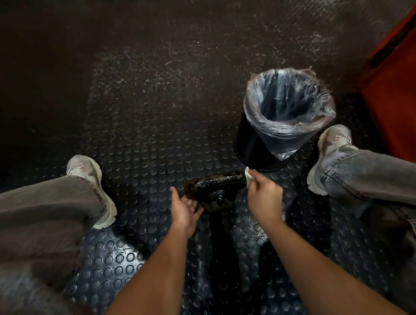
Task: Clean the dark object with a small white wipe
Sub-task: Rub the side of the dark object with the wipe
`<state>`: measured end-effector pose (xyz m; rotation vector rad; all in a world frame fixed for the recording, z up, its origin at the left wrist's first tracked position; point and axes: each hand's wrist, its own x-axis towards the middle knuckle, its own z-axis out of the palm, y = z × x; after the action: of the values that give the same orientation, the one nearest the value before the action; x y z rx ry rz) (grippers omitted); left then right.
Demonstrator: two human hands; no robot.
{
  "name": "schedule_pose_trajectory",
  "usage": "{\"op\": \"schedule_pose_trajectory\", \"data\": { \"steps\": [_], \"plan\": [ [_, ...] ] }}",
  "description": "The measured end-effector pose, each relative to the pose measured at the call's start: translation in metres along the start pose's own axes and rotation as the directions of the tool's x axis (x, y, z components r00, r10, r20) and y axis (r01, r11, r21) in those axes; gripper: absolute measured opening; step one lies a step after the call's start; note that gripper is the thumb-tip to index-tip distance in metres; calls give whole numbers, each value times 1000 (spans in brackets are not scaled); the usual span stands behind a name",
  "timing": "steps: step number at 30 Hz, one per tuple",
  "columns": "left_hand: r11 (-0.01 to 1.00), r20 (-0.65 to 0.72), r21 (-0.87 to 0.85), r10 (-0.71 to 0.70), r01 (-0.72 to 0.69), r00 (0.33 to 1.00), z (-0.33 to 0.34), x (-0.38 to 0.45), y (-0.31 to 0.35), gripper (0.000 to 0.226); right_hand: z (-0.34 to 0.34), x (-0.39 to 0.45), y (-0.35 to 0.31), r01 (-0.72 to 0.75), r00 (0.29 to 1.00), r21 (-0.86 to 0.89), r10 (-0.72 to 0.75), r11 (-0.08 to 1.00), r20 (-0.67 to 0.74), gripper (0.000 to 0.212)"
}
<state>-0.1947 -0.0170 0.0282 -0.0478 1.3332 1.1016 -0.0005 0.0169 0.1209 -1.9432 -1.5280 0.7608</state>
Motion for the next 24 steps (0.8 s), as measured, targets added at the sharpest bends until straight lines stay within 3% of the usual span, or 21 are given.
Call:
{"op": "schedule_pose_trajectory", "data": {
  "steps": [3, 5, 8, 9, 11, 14, 17, 19, 21, 24],
  "plan": [
    [1000, 1, 9, -2, 2, 1000, 0, 1, -1, 75, 1, 10, -14, 39, 998, -43, -37, 998, 51, 36],
    [1000, 9, -2, 0, 0, 1000, -1, 2, -1, 79, 7, 5, -23, 250, 967, -58, -246, 967, 61, 36],
    [1000, 10, -8, 4, -3, 1000, 1, 0, 1, 80, 16, -12, -12, 516, 854, -160, -492, 841, 170, 38],
    [1000, 11, -11, 5, -5, 1000, 2, -2, 2, 79, 16, -16, -5, 535, 843, -167, -507, 829, 181, 38],
    [1000, 6, -21, 1, -1, 1000, 3, -4, 2, 78, 10, -23, 6, 456, 889, -137, -442, 880, 121, 40],
    [1000, 4, -26, 0, 0, 1000, 4, -5, 3, 79, 3, -22, 13, 155, 988, -22, -155, 988, 9, 38],
    [1000, -2, -26, 9, -9, 1000, 5, -8, 4, 79, 2, -5, 5, -9, 1000, -8, 9, 1000, -3, 34],
    [1000, -2, -21, 16, -16, 1000, 5, -8, 5, 81, 4, 2, -7, 45, 999, 20, -45, 999, -1, 32],
    [1000, 6, -20, 14, -14, 1000, 2, -5, 3, 83, 9, 1, -19, 200, 980, 1, -200, 980, 15, 34],
    [1000, 6, -23, 16, -16, 1000, 3, -3, 3, 82, 18, -12, -17, 465, 882, -99, -450, 880, 139, 35]
  ]
}}
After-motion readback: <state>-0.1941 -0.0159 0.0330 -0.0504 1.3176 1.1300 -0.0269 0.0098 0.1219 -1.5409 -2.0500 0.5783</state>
